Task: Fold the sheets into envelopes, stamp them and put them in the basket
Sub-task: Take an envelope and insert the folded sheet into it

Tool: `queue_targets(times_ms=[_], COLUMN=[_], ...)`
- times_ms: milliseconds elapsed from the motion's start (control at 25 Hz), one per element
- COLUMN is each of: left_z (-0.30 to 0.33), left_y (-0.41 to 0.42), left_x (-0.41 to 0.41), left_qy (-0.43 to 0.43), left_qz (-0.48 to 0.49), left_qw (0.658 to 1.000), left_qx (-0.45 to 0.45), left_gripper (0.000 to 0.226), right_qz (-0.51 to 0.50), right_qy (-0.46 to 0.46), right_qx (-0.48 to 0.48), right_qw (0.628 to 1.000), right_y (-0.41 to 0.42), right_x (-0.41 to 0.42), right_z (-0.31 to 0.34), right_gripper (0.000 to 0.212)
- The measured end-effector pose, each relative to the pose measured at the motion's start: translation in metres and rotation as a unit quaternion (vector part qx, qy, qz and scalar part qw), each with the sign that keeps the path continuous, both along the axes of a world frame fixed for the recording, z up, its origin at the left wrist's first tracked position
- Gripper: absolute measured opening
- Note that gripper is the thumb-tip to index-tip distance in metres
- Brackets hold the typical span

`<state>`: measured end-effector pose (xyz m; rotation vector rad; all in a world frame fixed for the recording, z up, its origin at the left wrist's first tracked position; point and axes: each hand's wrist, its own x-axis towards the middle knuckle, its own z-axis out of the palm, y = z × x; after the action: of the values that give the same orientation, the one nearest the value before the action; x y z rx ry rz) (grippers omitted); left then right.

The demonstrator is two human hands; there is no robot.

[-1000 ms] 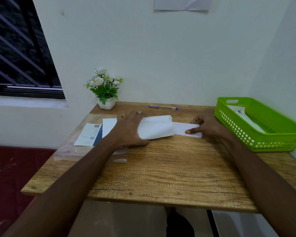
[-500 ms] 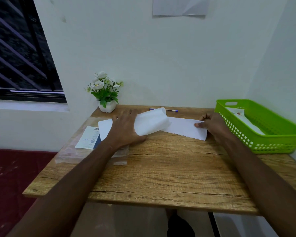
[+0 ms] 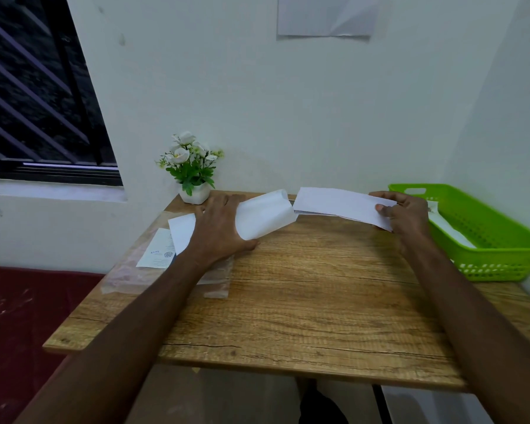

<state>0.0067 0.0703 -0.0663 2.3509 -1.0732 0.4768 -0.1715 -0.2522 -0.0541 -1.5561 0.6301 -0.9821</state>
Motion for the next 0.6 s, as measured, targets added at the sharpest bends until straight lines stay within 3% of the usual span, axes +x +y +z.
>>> queue_targets(times_ms=[280, 600], left_z=[-0.0012, -0.0004], left_y=[-0.0002, 0.0023], left_x=[0.0020, 0.0042], left_qy=[0.001, -0.001], left_qz=[0.011, 0.010], left_qw=[1.000, 1.000], left_qx=[0.012, -0.008], left_gripper=[0.097, 0.099], right_qz=[0.030, 0.109], right_qy=[-0.045, 0.016], right_qx=[-0.008, -0.081], right_qw=[0.998, 0.991], right_y=[0.0037, 0.0103], right_x=[-0.0013, -0.0012], right_z=[0.0025, 0.0000], right_gripper=[0.030, 0.029])
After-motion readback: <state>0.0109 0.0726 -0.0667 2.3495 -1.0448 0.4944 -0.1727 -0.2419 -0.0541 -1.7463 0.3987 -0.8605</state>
